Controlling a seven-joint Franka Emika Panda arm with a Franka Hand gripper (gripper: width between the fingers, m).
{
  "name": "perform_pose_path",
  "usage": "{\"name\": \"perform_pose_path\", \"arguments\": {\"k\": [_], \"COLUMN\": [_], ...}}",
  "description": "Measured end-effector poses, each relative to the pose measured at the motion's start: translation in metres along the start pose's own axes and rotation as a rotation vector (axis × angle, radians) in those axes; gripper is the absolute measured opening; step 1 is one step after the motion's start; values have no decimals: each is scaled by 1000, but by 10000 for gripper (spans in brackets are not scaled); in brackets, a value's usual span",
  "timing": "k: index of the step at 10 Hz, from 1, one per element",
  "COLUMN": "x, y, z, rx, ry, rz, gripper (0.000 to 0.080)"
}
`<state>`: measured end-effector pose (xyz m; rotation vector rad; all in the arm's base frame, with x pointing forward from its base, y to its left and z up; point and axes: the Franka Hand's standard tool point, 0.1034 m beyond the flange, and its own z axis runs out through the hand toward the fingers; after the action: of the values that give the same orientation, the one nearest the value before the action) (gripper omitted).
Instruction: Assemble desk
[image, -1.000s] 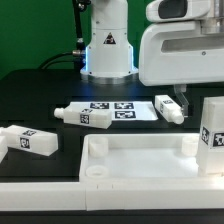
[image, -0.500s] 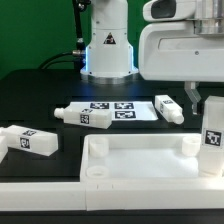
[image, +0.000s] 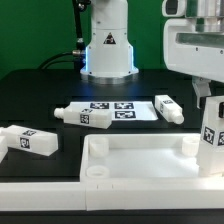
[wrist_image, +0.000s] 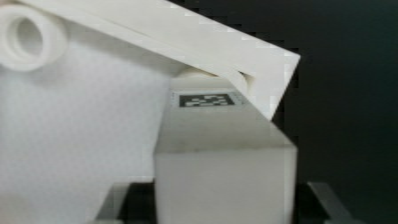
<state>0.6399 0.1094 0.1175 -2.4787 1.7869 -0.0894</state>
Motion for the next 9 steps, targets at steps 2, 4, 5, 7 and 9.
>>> {"name": "perform_pose_path", "arguments": {"k": [2, 4, 5, 7, 9], "x": [0, 0, -1, -9, -11], "y": [2, 2, 2, 2, 3], "z": [1, 2, 2, 4, 5], "rx": [15, 15, 15, 14, 10], "ry": [-17, -22, -19, -23, -28], "rz": [335, 322, 270, -109, -271], "gripper": [287, 291, 291, 503, 640]}}
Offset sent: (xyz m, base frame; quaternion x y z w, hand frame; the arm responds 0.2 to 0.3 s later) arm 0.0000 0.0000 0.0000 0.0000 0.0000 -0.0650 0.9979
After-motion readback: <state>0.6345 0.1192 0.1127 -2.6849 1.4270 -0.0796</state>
